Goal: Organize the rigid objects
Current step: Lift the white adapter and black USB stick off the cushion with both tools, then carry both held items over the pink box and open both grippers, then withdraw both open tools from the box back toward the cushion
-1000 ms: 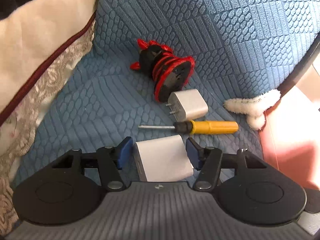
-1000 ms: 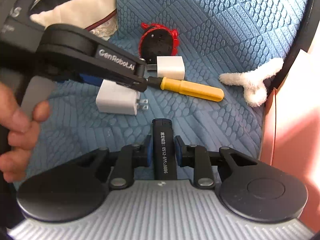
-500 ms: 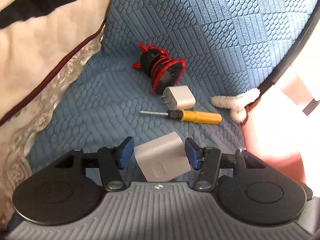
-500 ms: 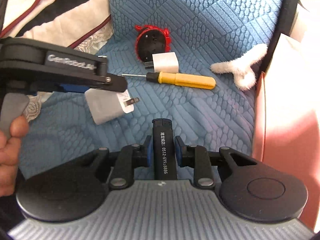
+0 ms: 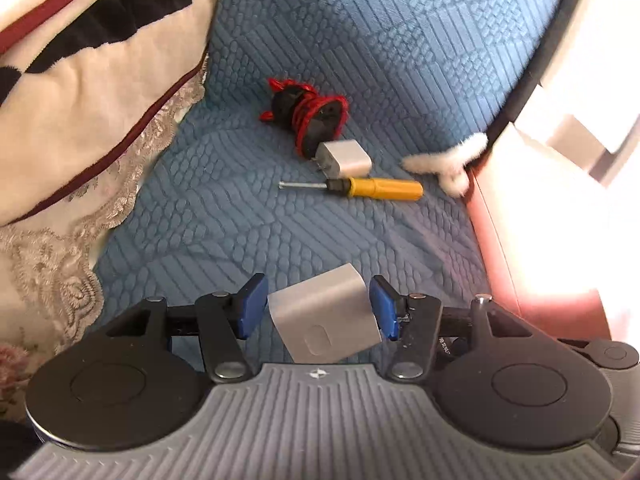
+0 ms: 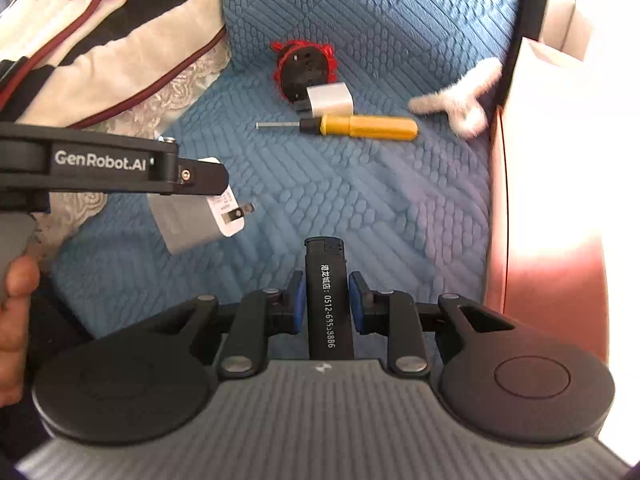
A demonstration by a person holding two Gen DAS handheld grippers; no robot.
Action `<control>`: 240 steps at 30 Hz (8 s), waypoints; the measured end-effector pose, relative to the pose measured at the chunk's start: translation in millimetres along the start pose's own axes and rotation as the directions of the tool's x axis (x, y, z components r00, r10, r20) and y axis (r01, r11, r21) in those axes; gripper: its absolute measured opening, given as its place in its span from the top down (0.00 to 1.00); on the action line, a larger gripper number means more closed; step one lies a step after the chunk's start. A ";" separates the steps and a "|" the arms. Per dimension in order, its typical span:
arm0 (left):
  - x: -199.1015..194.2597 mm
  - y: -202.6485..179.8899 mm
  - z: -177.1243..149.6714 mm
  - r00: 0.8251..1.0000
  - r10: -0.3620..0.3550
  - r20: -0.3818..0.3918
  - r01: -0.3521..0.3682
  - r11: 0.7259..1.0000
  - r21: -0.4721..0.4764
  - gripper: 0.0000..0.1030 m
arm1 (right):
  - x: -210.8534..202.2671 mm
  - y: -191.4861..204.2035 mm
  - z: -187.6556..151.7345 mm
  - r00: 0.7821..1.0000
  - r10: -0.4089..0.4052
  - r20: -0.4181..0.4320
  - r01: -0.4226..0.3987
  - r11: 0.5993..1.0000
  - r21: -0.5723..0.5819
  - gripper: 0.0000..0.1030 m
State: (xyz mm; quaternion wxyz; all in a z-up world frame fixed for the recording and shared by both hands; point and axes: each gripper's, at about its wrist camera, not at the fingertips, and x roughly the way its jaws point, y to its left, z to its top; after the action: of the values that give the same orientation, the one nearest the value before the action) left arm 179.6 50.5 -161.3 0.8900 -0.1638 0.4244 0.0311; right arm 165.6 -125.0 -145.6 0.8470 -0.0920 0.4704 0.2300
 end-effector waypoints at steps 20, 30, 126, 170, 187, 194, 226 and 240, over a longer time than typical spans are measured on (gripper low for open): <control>-7.7 -3.2 -40.7 0.995 0.000 -0.104 -0.003 1.000 -0.031 0.40 | 5.0 -3.1 -22.4 0.997 -0.028 -0.065 0.030 0.999 0.033 0.74; -16.1 3.6 -45.6 0.995 0.015 -0.095 -0.024 0.995 -0.093 0.33 | -1.6 -5.4 -17.4 0.999 -0.050 -0.014 0.051 0.998 0.040 0.74; -84.0 -195.6 66.8 0.963 -0.240 0.124 0.243 0.970 -0.003 0.45 | -201.1 -128.2 56.6 0.965 -0.052 0.256 0.008 0.986 0.169 0.74; -57.3 -247.7 24.7 0.957 -0.283 0.058 0.270 0.947 0.173 0.49 | -173.2 -193.8 -16.0 0.973 -0.187 0.138 0.114 0.901 0.418 0.70; -151.6 -187.1 47.9 0.932 -0.270 0.242 0.229 0.956 0.185 0.48 | -227.9 -129.1 6.1 0.938 -0.189 0.289 0.090 0.941 0.326 0.70; -167.0 -164.3 43.1 0.925 -0.267 0.269 0.223 0.957 0.184 0.47 | -229.8 -99.6 4.0 0.933 -0.172 0.317 0.078 0.955 0.287 0.70; -123.1 -53.2 -19.7 0.945 -0.239 0.223 0.208 0.966 0.154 0.47 | -143.0 -3.9 -39.9 0.942 -0.162 0.294 0.091 0.966 0.240 0.70; -95.5 -32.1 -26.3 0.963 -0.203 0.176 0.182 0.975 0.129 0.47 | -111.0 9.6 -57.6 0.948 -0.155 0.277 0.081 0.962 0.261 0.71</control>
State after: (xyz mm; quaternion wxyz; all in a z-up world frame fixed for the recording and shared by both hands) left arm 105.3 19.8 -95.1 0.9326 -0.1508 0.3215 -0.0641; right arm 67.5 -171.7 -83.1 0.9248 0.0210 0.3571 0.1293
